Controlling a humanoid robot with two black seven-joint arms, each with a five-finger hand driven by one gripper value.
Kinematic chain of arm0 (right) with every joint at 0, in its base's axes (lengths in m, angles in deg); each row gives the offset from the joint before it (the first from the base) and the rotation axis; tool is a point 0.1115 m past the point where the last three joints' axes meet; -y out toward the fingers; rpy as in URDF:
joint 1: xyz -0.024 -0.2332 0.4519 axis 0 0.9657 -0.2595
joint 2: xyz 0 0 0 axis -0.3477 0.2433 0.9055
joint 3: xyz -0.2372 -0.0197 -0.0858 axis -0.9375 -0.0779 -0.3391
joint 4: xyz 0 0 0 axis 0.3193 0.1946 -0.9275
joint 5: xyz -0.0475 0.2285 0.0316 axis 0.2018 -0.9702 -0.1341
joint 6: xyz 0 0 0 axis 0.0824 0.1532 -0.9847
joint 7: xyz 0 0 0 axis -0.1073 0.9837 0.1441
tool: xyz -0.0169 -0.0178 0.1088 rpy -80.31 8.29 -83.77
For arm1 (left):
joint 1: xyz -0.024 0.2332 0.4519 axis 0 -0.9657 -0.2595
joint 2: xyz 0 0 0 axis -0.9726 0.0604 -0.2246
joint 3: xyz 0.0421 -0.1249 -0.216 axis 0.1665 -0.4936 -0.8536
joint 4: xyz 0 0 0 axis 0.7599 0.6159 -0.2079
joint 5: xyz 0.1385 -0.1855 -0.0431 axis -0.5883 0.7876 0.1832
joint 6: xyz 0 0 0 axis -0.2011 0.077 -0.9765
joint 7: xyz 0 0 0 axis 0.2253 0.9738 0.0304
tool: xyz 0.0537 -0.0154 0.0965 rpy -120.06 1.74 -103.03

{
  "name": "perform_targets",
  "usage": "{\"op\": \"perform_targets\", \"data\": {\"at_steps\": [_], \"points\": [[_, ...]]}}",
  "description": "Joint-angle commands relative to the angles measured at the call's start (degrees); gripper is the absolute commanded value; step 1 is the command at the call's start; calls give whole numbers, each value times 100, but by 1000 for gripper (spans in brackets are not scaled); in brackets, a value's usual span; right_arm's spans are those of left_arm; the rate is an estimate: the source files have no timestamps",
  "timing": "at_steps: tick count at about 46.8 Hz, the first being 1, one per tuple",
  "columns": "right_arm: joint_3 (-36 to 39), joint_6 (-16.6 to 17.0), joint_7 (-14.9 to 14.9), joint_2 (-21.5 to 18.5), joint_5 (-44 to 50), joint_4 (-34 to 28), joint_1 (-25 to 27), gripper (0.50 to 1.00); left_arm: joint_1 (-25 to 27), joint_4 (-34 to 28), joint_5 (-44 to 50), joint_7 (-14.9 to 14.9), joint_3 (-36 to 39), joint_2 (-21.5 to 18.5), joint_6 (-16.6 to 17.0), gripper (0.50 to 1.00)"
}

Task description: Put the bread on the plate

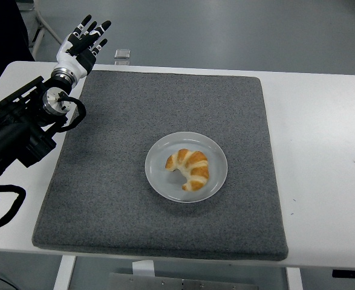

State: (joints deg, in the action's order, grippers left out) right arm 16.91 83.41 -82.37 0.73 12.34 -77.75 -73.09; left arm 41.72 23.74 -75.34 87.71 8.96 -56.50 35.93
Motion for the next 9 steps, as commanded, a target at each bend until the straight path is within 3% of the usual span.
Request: {"op": "perform_targets", "data": {"at_steps": [1, 9], "points": [[3, -5, 0, 0, -16, 1, 1, 930, -7, 5, 0, 1, 2, 0, 0, 994], [12, 3, 9, 0, -25, 1, 1, 930, -15, 13, 0, 19, -6, 0, 17, 994]]}}
